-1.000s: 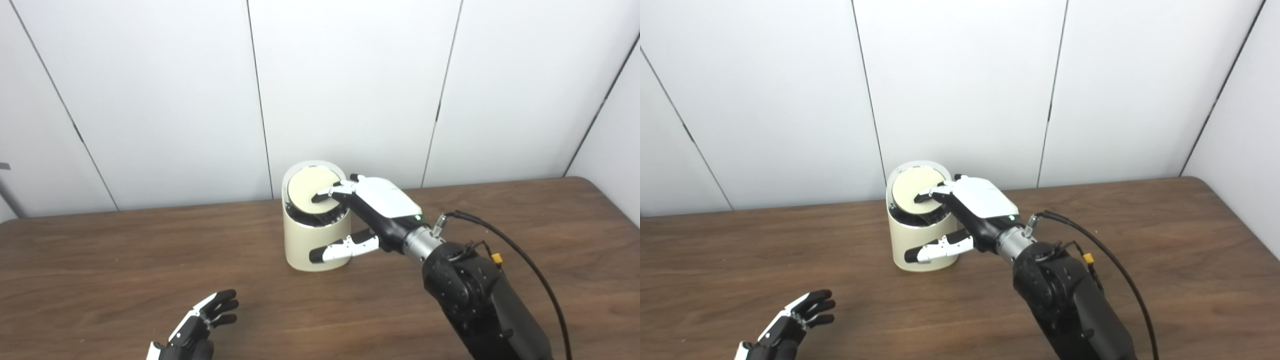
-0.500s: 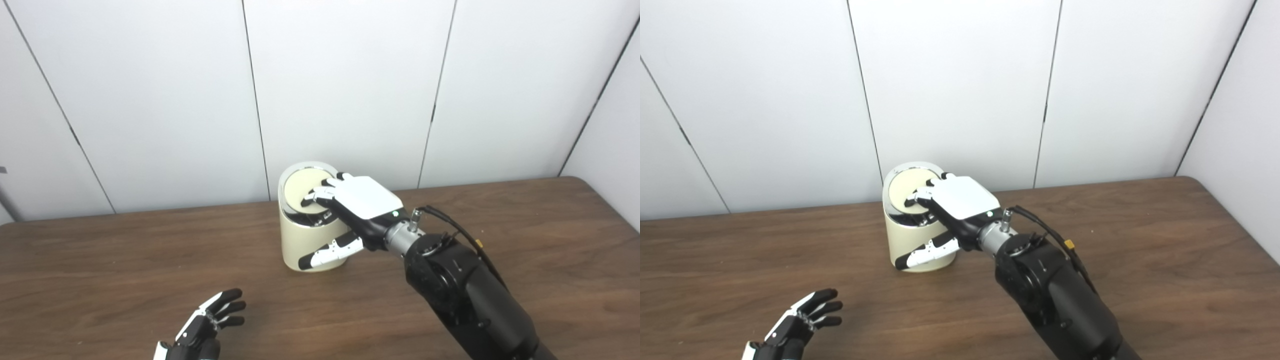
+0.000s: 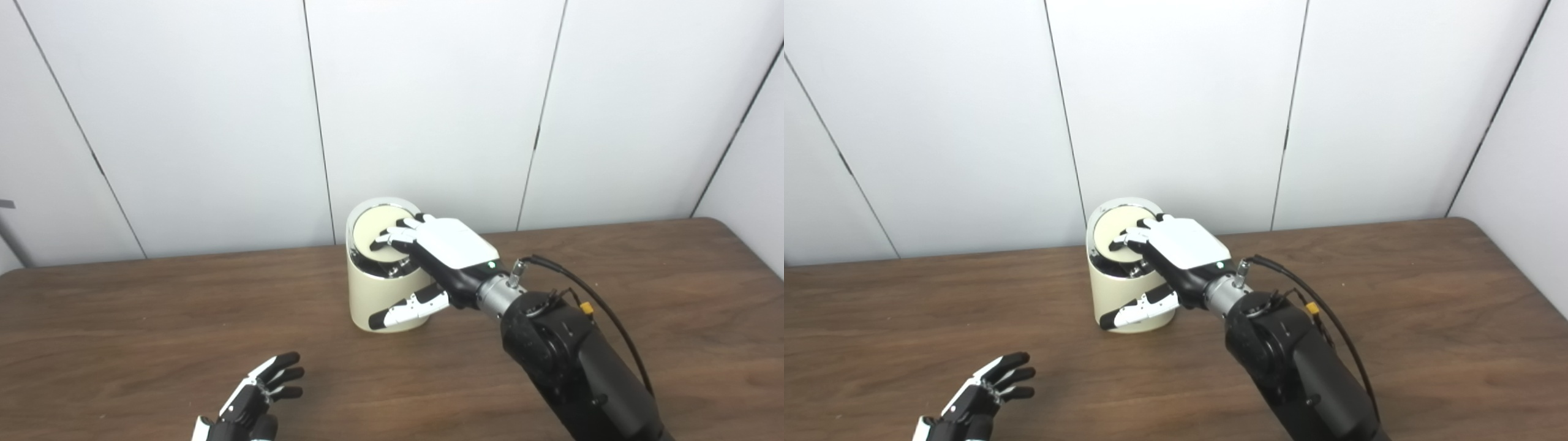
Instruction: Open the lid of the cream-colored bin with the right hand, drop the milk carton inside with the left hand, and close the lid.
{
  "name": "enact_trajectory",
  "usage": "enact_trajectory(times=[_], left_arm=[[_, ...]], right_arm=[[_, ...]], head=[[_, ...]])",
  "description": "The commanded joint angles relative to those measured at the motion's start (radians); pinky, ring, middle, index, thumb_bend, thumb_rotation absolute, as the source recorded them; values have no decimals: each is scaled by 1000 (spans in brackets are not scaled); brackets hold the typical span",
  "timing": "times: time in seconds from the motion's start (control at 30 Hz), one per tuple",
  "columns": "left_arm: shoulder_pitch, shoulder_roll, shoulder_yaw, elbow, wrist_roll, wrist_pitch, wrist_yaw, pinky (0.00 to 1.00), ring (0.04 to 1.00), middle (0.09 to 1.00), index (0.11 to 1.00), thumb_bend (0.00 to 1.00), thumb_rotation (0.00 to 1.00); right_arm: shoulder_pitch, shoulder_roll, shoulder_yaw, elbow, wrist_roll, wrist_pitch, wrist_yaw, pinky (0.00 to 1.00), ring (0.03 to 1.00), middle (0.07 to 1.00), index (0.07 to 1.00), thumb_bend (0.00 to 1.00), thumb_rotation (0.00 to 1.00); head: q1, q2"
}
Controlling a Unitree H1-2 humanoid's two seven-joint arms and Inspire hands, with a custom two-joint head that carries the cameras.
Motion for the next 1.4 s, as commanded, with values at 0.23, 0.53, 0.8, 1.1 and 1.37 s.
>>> enact_trajectory(times=[0.23, 0.53, 0.8, 1.1, 1.37], left_arm=[[-1, -45, 9, 38, 33, -27, 33, 705, 774, 821, 833, 513, 826], [-5, -43, 5, 39, 46, -27, 45, 683, 759, 813, 827, 491, 821], [-3, -44, 5, 42, 51, -28, 49, 679, 759, 814, 828, 487, 831], [9, -70, 21, 19, 45, -22, 76, 706, 773, 793, 785, 261, 962], [7, -60, 28, 23, 68, -25, 93, 716, 792, 817, 804, 201, 745]], right_arm=[[19, 91, -84, -98, 61, -128, -253, 841, 818, 730, 711, 705, 696], [56, 151, -152, -160, 96, -168, -349, 792, 866, 781, 764, 672, 714], [124, 164, -195, -177, 137, -181, -371, 836, 904, 849, 846, 660, 752], [400, 205, -267, -179, 340, -282, -486, 656, 767, 785, 758, 234, 771], [597, 243, -302, -175, 398, -326, -564, 537, 677, 714, 697, 228, 389]], head=[[-1, -7], [1, -11], [6, -13], [14, -4], [21, 0]])
